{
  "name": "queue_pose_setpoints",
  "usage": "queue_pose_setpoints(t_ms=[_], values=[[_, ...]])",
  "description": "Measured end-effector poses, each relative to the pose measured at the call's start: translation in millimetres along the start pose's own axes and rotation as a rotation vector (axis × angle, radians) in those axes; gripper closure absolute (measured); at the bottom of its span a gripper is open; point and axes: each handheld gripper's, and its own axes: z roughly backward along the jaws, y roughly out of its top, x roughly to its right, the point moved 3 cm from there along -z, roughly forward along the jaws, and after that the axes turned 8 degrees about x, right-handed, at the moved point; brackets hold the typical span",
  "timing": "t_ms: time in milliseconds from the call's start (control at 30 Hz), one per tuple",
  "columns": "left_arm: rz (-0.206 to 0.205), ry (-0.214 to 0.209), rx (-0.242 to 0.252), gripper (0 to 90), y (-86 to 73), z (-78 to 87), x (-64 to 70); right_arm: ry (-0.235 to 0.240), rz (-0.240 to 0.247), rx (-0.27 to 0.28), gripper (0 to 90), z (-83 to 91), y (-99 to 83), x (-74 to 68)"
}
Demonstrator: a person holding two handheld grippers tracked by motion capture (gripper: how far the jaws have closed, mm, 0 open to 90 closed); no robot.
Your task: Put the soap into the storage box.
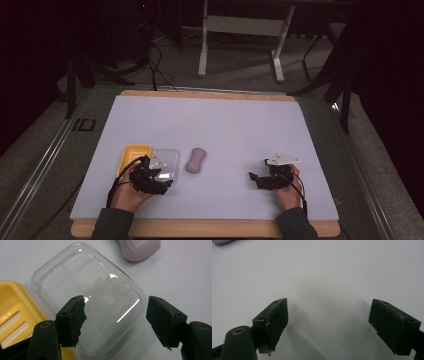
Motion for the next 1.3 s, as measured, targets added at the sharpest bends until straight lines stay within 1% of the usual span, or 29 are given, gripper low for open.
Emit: queue_pose_setpoints(t_ms=[33,100,133,200,333,400,433,533,667,700,800,900,1033,1100,1233,1300], values=[[0.002,0.002,0.005,31.7,0.1,0.7,0.5,0.0,0.003,0.015,15.5,1.2,0.0,-0.4],[-0.001,-0.001,0.012,31.8,0.8,3.2,0.4,0.001,0.011,0.022,15.6,2.3,0.0,-1.3],[-0.001,-0.001,0.012,31.8,0.8,3.2,0.4,0.001,0.011,0.022,15.6,2.3,0.0,-1.3],[-0.001,0.0,0.018,31.7,1.2,4.7,0.5,-0.001,0.029,0.025,15.8,2.2,0.0,-2.8],[-0.006,-0.001,0.012,31.8,0.4,5.7,1.4,0.0,0.038,0.023,15.8,2.1,-0.1,-3.8],[-0.003,-0.012,0.004,32.2,0.4,5.3,2.3,-0.002,0.043,0.026,15.8,2.6,-0.1,-4.0],[-0.008,-0.02,-0.002,32.7,0.6,5.2,2.8,-0.004,0.045,0.032,15.8,3.0,-0.1,-4.5],[-0.004,-0.032,-0.004,34.7,1.4,4.2,4.2,-0.004,0.046,0.039,15.8,3.7,-0.2,-4.8],[-0.013,-0.056,0.002,35.0,8.3,3.2,6.5,-0.012,0.05,0.05,15.8,4.9,-0.2,-5.1],[-0.025,-0.061,-0.005,35.0,9.8,3.1,6.9,-0.015,0.052,0.05,15.8,5.0,-0.2,-5.4],[-0.038,-0.066,-0.029,35.0,14.1,1.4,8.0,-0.019,0.06,0.05,15.8,4.8,-0.2,-5.9],[-0.036,-0.064,-0.038,35.0,18.4,1.2,7.4,-0.022,0.062,0.054,15.8,5.3,-0.2,-5.9],[-0.038,-0.059,-0.038,35.0,23.5,2.6,5.9,-0.022,0.056,0.06,15.8,5.9,-0.2,-5.9],[-0.039,-0.056,-0.037,35.0,25.6,2.8,5.6,-0.024,0.062,0.061,15.8,6.1,-0.2,-6.2],[-0.04,-0.054,-0.041,35.0,28.2,1.9,5.2,-0.026,0.064,0.063,15.8,6.2,-0.2,-6.5],[-0.042,-0.051,-0.05,35.0,30.5,-0.4,4.4,-0.025,0.063,0.066,15.8,6.4,-0.2,-6.5]])
